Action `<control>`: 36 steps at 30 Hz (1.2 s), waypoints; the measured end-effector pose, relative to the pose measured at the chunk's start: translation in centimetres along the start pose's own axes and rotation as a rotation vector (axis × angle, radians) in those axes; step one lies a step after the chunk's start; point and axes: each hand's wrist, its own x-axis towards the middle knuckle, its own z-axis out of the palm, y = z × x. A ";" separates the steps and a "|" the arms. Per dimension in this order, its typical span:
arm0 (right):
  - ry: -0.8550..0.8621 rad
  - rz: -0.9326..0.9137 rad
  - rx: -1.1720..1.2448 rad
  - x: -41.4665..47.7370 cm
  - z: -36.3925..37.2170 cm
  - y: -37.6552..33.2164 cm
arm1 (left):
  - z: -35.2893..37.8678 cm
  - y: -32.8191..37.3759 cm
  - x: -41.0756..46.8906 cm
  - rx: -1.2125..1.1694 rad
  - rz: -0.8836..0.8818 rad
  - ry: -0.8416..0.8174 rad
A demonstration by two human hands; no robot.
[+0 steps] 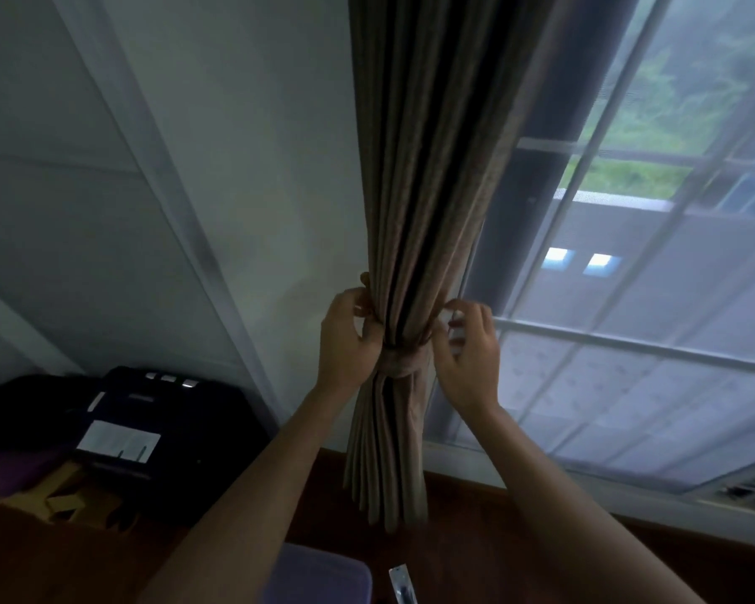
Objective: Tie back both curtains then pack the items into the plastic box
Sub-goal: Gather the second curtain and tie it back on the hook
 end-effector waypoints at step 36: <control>0.334 -0.041 -0.313 3.3 -3.4 -11.2 | -5.0 8.1 5.5 0.093 0.254 -0.082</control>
